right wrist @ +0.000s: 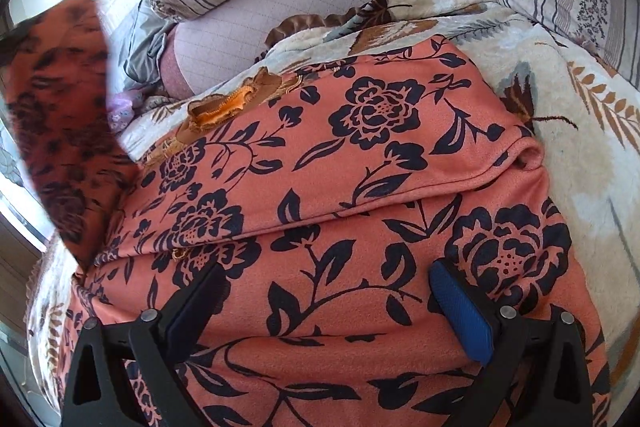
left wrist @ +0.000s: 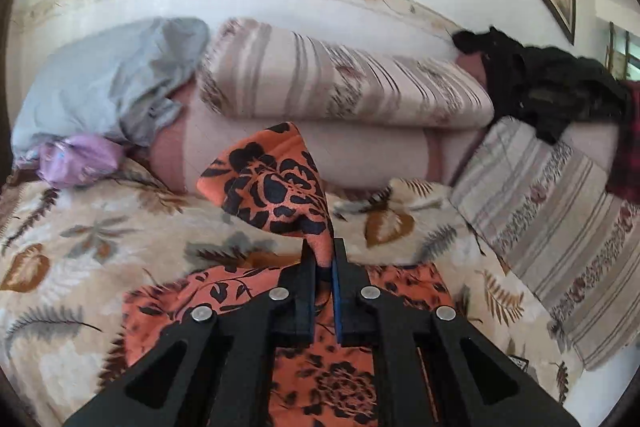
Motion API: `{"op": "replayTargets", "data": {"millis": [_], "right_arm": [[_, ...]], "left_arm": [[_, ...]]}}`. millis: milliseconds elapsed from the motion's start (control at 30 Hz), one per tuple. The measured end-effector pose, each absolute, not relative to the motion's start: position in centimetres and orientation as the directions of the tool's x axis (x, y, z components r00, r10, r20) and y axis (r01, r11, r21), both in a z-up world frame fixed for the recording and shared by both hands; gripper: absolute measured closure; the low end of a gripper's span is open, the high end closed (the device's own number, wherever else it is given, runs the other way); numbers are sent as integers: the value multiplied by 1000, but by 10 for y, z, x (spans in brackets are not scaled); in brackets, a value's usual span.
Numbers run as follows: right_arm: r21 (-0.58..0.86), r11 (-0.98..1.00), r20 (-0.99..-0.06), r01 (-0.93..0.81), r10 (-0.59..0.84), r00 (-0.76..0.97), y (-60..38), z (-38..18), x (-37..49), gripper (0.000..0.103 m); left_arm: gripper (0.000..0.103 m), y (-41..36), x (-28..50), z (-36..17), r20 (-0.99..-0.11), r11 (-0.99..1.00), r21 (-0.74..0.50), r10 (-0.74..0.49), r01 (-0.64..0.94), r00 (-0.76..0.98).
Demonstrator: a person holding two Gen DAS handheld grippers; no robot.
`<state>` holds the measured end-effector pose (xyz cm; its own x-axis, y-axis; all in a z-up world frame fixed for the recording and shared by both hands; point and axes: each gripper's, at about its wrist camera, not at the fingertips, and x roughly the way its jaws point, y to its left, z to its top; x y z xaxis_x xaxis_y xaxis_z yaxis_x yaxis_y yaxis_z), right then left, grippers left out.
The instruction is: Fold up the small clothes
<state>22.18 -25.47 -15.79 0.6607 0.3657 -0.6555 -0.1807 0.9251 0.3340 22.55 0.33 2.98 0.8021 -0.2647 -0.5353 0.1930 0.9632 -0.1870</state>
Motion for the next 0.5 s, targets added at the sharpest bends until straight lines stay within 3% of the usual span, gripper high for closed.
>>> {"op": "replayTargets", "data": {"millis": [33,67,167,267,367,400,433,500], "right_arm": [[341,922,-652,-181,371,661,-255,-158,222,0],[349,919,-648,-182,377,661,-256,-157,222,0],[370,910,-638,-185,394,662,-260,-156,221,0],[395,899,-625,-188,413,662,-263,-155,220,0],[421,888,-627,-183,431,649,-267,-150,220,1],[442,880,-631,-176,444,636,-270,-145,219,3],[499,851,-615,-162,480,626,-278,-136,218,13],[566,810,-569,-153,518,638,-289,-119,215,18]], "left_arm": [[65,-17,236,8,-606,959,-151,-280,239,744],[42,-29,243,-12,-659,959,-124,-272,255,701],[41,-22,242,-56,-768,974,-115,-211,193,605],[41,24,214,-45,-708,978,-191,-198,86,678],[31,85,192,-43,-676,979,-193,-84,-67,732],[31,106,187,-50,-683,976,-182,-36,-122,729],[31,124,185,-58,-700,970,-177,-4,-168,714],[31,152,183,-80,-736,952,-182,33,-245,676]]}}
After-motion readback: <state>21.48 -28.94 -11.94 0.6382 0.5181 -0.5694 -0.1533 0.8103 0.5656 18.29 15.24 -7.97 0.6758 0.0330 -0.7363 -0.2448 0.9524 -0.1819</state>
